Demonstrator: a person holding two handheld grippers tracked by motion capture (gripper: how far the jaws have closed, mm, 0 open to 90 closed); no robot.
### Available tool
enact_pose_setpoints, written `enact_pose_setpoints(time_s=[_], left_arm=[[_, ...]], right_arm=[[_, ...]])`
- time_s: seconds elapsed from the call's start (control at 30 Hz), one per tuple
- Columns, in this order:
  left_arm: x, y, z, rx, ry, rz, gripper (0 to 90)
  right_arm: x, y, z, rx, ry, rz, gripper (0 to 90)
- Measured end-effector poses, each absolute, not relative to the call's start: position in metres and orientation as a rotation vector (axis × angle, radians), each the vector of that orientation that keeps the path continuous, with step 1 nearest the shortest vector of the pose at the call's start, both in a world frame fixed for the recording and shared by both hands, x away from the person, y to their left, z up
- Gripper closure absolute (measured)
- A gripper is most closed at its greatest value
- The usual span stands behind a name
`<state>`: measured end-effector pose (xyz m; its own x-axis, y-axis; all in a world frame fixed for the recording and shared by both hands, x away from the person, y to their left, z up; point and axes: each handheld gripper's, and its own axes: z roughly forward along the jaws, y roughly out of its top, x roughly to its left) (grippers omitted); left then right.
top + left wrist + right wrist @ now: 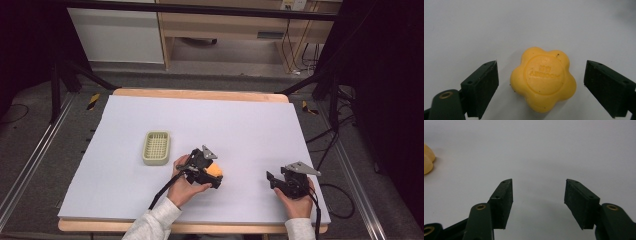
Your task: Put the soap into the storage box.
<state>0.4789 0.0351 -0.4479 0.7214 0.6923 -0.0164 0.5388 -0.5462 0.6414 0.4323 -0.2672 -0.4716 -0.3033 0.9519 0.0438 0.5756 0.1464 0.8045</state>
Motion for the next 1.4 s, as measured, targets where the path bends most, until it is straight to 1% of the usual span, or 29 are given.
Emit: enact_pose_setpoints(time_s=[0.57, 0.97, 1.17, 1.4], left_arm=[[0.486, 0.031, -0.458, 2.343, 0.96, 0.285, 13.9], [0.489, 0.028, -0.464, 2.358, 0.984, 0.278, 18.7], [0.489, 0.026, -0.466, 2.364, 0.99, 0.256, 23.1], [0.488, 0.024, -0.466, 2.368, 0.994, 0.269, 24.7]], right_arm=[[0.433, -0.268, -0.472, 1.451, 1.953, 1.014, 40.5], [0.433, -0.267, -0.472, 1.457, 1.956, 1.012, 40.8], [0.433, -0.267, -0.473, 1.456, 1.957, 1.012, 40.9], [0.433, -0.267, -0.473, 1.46, 1.956, 1.011, 40.9]])
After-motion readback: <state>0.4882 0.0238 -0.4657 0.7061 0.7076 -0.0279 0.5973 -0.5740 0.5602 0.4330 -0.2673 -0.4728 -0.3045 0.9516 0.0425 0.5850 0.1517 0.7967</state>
